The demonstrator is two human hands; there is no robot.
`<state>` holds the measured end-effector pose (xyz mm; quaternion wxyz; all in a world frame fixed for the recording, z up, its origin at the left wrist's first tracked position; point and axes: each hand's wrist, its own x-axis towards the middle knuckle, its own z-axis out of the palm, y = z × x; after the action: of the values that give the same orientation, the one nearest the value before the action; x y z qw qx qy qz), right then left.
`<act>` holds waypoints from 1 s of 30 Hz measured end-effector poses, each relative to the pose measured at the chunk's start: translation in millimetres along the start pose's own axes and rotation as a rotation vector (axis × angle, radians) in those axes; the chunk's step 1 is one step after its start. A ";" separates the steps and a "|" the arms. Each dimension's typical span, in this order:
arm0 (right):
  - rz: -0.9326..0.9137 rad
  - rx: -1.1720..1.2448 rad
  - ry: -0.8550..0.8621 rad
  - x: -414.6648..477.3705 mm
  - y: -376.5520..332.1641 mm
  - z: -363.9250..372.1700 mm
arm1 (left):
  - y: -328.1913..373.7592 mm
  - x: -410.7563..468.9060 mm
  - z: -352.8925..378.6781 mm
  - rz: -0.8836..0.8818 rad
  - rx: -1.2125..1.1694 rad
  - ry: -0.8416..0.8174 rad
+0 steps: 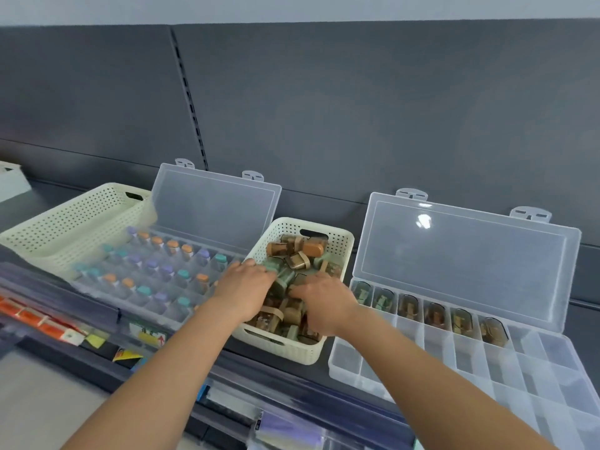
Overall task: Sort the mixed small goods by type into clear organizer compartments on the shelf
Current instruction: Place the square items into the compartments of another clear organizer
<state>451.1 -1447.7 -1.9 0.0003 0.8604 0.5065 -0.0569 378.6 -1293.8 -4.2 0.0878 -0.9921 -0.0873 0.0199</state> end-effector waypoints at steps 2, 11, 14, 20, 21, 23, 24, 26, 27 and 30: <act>0.013 0.009 -0.044 10.0 -4.3 1.9 | -4.2 2.5 2.9 0.016 -0.005 0.035; -0.002 0.111 -0.003 15.0 6.5 -5.8 | -19.5 9.7 4.9 0.038 -0.250 0.053; 0.031 0.259 0.042 4.6 14.6 -13.3 | -11.1 11.3 -5.0 -0.017 -0.479 0.075; 0.188 0.597 0.300 -31.0 38.9 -30.7 | 22.3 12.2 -34.5 -0.017 -0.760 0.273; 0.209 0.626 0.342 -39.4 43.8 -31.4 | 30.4 12.8 -39.5 -0.016 -0.804 0.291; 0.248 0.676 0.408 -57.0 54.3 -31.2 | 48.9 15.7 -48.5 -0.009 -0.866 0.318; 0.271 0.694 0.443 -66.3 59.8 -30.4 | 59.0 18.0 -52.2 0.004 -0.887 0.322; 0.339 0.709 0.501 -85.4 72.3 -28.4 | 81.3 23.4 -58.5 0.044 -0.931 0.309; 0.381 0.715 0.511 -95.3 79.4 -27.1 | 93.3 25.7 -60.8 0.065 -0.956 0.293; 0.502 0.777 0.468 -126.1 101.7 -23.9 | 131.7 31.6 -64.8 0.124 -1.002 0.267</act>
<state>481.4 -1605.7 28.4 -0.4190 0.8817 0.2122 -0.0449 435.6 -1427.0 35.4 -0.3888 -0.9096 -0.0152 -0.1456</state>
